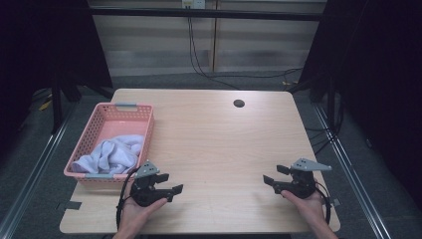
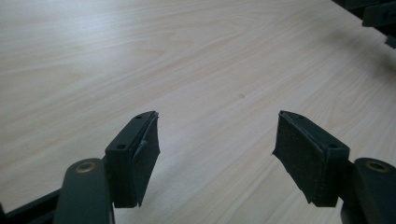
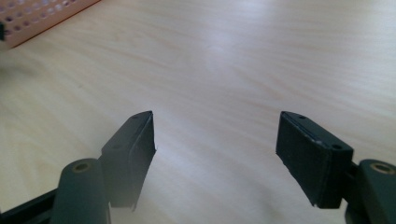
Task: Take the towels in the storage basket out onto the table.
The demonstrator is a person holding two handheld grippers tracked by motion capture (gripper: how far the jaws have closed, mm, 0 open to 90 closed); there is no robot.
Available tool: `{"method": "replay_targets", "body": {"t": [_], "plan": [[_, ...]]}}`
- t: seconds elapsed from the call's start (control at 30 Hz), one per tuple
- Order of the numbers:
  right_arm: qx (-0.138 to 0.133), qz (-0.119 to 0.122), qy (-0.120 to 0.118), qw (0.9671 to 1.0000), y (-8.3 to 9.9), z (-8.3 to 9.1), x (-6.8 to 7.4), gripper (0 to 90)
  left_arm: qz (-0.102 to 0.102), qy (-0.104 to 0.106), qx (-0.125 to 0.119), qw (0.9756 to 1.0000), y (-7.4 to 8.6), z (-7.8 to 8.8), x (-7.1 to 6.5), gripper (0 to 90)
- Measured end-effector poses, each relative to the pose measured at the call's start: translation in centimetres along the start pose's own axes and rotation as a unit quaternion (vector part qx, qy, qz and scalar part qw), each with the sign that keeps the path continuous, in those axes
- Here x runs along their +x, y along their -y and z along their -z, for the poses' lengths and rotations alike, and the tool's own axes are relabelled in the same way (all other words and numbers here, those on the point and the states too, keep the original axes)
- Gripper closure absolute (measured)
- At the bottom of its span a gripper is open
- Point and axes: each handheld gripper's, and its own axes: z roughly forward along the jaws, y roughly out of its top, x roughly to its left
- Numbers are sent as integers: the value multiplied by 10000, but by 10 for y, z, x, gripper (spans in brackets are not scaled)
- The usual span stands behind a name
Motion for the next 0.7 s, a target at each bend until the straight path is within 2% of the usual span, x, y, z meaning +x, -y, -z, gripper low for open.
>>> {"method": "replay_targets", "body": {"t": [0.03,0.13,0.27,0.43,0.5,0.57,0.6,0.7], "plan": [[125,27,-124,9998,0,-1,1,280,-70,-7,14,10000,0,-1,-1,304],[-9,182,-5,9998,-4,2,4,280,-35,35,59,10000,-1,-2,0,312],[66,74,0,10000,0,3,-2,286,-93,110,167,9998,-1,-3,-1,331],[53,28,-108,9999,0,7,1,286,-68,110,144,9998,-4,0,-2,337],[37,66,-87,9999,2,7,2,282,-84,112,-21,9999,-10,7,-5,337],[102,88,-145,9998,3,8,2,282,-64,113,-46,9999,-11,9,-5,339],[82,67,-170,9998,2,8,2,282,-38,43,-148,9999,-14,16,-6,339],[91,81,-146,9998,2,8,3,282,-42,65,-208,9998,-16,23,-6,329]]}}
